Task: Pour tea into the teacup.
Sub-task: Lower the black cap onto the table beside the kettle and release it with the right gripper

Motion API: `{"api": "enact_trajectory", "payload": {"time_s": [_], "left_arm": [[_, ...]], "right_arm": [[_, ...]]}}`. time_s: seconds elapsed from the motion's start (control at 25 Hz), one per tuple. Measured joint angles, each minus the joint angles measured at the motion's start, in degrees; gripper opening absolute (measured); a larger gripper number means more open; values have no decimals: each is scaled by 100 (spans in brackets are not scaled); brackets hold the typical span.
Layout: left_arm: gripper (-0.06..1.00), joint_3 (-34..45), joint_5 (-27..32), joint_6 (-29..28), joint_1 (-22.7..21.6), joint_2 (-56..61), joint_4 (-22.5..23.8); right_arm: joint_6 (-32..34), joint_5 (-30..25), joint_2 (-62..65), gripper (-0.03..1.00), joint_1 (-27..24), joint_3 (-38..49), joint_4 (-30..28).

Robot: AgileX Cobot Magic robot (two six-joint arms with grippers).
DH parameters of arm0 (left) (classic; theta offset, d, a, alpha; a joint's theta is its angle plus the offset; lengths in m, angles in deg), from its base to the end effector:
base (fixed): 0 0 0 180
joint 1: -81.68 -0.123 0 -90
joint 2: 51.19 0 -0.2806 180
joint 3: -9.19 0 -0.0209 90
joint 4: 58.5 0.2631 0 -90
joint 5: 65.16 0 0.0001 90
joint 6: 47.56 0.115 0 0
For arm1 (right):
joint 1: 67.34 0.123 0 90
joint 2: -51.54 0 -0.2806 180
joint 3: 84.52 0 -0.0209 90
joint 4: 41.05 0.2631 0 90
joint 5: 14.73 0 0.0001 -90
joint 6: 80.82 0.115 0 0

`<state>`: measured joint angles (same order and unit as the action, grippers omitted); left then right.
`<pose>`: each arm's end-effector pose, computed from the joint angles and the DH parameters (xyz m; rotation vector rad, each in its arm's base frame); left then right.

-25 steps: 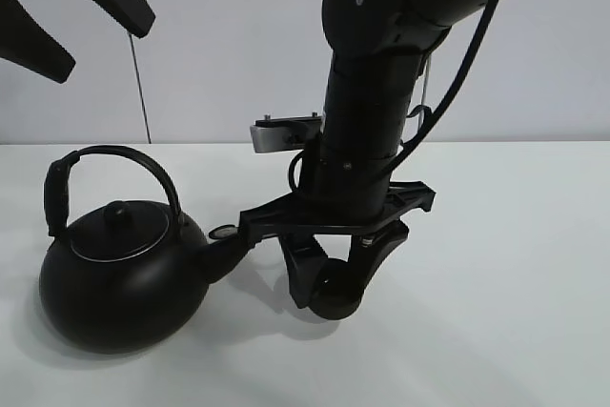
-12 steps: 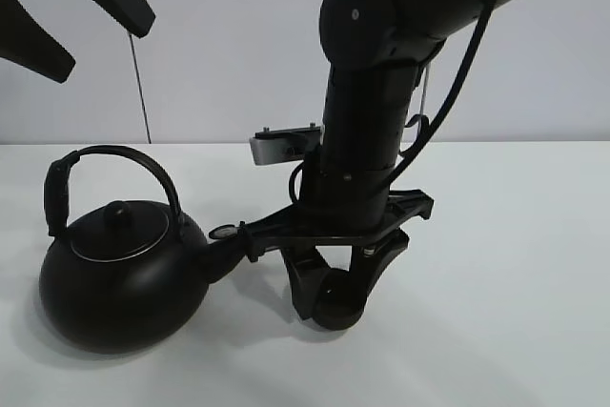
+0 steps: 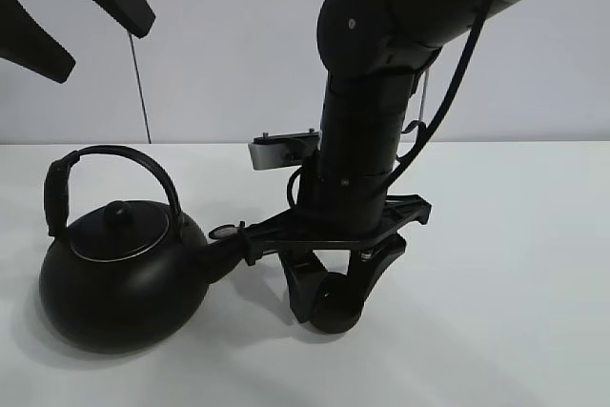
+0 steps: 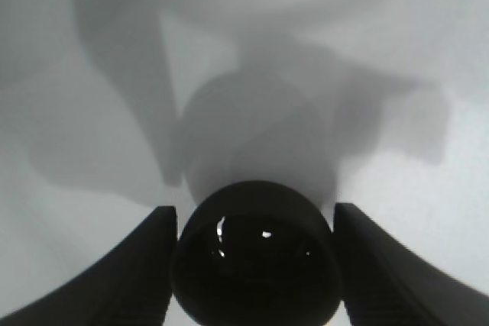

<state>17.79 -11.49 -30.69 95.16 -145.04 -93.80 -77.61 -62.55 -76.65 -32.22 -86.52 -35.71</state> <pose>0.3088 -0.1291 0.2781 0.3434 2.5996 -0.7532 0.3310 0.2425 0.0910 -0.7547 2.9682 0.1572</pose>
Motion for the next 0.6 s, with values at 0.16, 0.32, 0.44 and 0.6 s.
{"api": "enact_trajectory", "payload": {"time_s": [0.16,0.32,0.44,0.6], "left_arm": [[59,0,0,0,0,0,0],[59,0,0,0,0,0,0],[59,0,0,0,0,0,0],[59,0,0,0,0,0,0]], "right_arm": [[0,-28,0,40,0,0,0],[0,-33,0,42,0,0,0],[0,-33,0,47,0,0,0],[0,-33,0,49,0,0,0]]}}
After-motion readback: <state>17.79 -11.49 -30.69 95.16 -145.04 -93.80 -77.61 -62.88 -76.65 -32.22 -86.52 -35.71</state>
